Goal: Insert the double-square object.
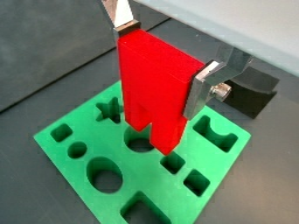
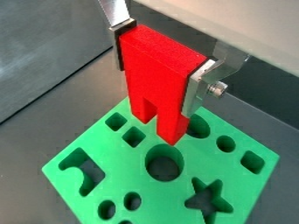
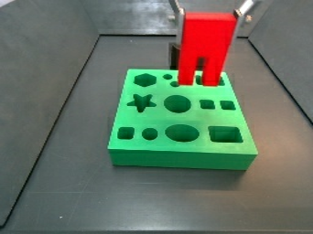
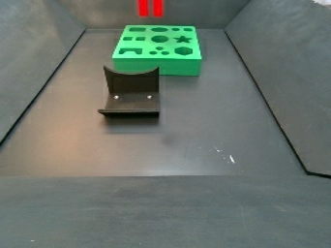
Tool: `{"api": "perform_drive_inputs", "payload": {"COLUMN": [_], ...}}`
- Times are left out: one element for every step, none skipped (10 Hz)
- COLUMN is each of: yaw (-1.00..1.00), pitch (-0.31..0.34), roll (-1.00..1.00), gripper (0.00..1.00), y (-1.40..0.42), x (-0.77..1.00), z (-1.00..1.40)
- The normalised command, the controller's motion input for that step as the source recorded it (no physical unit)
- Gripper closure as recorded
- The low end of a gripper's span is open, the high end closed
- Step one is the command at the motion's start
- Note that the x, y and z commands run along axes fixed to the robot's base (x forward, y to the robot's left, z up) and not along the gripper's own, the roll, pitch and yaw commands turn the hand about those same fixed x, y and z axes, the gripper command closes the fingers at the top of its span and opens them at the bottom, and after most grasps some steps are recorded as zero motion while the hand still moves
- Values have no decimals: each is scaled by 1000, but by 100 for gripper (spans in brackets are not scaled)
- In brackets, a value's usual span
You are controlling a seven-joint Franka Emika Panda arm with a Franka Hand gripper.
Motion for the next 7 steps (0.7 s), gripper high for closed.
{"api": "perform_drive_inputs", "payload": {"yaw": [0, -3, 0, 0, 0, 0, 0], "pitch": [0, -24, -89, -106, -26, 0, 33], "roll": [56, 41, 33, 61, 204, 311, 256], "gripper": [100, 100, 100, 100, 100, 100, 100], "y": [0, 9, 97, 80, 17, 0, 0], "x": [1000, 1000, 1000, 989, 949, 817, 683], "z": [-334, -426, -443, -440, -369, -297, -226]}}
